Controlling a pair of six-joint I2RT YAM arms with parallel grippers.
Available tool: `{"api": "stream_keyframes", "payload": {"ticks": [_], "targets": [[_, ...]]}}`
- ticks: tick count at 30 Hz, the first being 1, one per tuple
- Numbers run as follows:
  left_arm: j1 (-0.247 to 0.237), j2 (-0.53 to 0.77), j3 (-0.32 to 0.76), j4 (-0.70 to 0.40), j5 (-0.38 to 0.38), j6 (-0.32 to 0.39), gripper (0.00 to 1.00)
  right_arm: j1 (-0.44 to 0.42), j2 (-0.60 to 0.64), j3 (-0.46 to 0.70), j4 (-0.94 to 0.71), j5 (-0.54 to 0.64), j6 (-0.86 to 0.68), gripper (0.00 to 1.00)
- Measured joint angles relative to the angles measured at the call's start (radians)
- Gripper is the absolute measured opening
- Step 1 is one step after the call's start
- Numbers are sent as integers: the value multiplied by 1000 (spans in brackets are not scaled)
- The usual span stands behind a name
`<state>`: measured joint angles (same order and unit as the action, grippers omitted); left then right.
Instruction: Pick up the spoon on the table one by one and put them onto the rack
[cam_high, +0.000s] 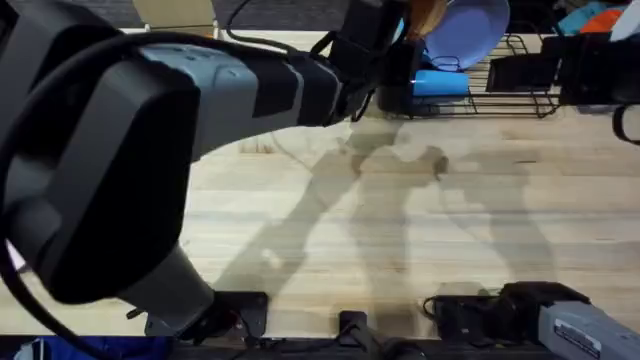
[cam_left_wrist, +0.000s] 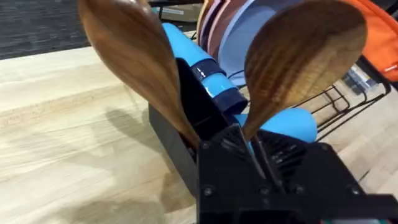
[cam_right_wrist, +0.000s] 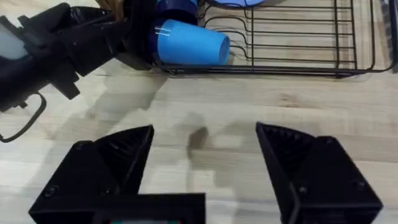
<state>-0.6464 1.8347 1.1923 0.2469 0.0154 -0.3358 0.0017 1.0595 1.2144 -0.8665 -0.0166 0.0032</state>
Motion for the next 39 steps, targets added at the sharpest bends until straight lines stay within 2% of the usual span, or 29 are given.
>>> {"api": "stream_keyframes", "payload": {"ticks": [7,8,9,14,18,21,25,29,39], "targets": [[0,9,0,-27,0,4,322,0,0,0,0,0,0,996],[0,10,0,-27,0,4,407,0,0,0,0,0,0,996],[0,10,0,-25,0,3,438,0,0,0,-1,0,0,996],[0,10,0,-1,1,5,527,0,0,0,-2,0,0,997],[0,-4,-1,-14,1,22,639,0,0,0,-2,0,0,996],[0,-44,-1,-31,1,26,699,0,0,0,-2,0,0,997],[0,-121,-1,-78,1,38,841,0,0,0,-3,0,0,996],[0,-189,-1,-151,0,66,911,0,0,0,-3,0,0,996],[0,-288,-1,-338,-15,132,968,0,0,0,-3,0,0,996]]}}
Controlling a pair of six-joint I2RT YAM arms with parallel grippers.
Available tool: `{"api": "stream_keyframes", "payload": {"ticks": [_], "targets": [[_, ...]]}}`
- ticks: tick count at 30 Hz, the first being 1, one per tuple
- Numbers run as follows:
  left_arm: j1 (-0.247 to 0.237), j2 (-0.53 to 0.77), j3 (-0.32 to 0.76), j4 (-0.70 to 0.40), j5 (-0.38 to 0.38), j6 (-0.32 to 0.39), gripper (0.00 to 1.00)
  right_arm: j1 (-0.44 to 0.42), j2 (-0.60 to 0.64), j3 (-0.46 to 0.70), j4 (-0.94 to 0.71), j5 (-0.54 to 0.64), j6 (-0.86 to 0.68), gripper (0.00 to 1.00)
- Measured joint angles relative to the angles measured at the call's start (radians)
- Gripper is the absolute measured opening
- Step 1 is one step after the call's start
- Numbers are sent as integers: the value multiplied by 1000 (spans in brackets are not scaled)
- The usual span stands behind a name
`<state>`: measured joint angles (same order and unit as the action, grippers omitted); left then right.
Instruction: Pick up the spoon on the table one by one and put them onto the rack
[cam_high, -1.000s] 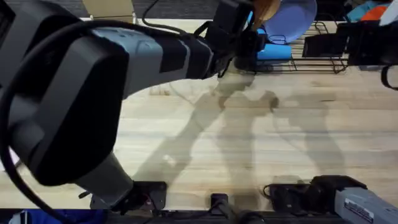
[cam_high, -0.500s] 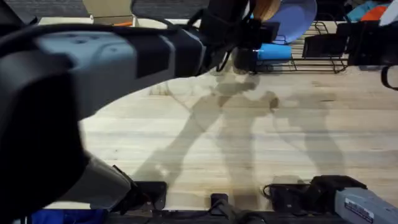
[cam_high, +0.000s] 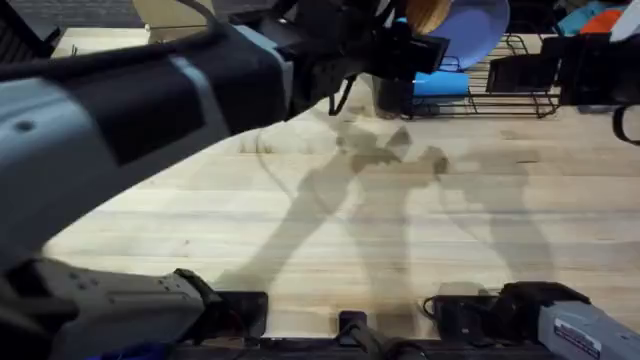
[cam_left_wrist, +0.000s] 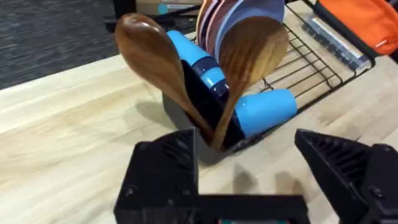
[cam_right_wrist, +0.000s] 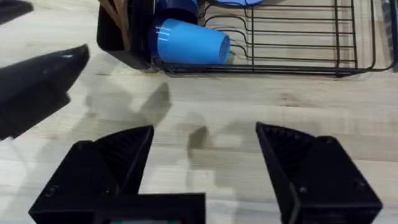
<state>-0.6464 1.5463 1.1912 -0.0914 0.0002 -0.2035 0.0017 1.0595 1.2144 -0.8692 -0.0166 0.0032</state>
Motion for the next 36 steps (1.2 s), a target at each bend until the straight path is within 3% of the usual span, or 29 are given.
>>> {"api": "stream_keyframes", "payload": {"ticks": [8,12,13,15,28,36], "targets": [[51,-109,0,-221,-20,11,994,0,0,0,-2,0,0,997],[111,-151,0,-362,-23,14,994,0,0,0,-3,0,0,996],[163,-186,0,-460,-24,14,994,0,0,0,-3,0,0,996],[195,-214,0,-509,-27,14,994,0,0,0,-3,0,0,996],[398,-441,0,-764,-76,14,993,0,0,0,-3,0,0,996],[482,-481,0,-859,-79,14,993,0,0,0,-3,0,0,996]]}}
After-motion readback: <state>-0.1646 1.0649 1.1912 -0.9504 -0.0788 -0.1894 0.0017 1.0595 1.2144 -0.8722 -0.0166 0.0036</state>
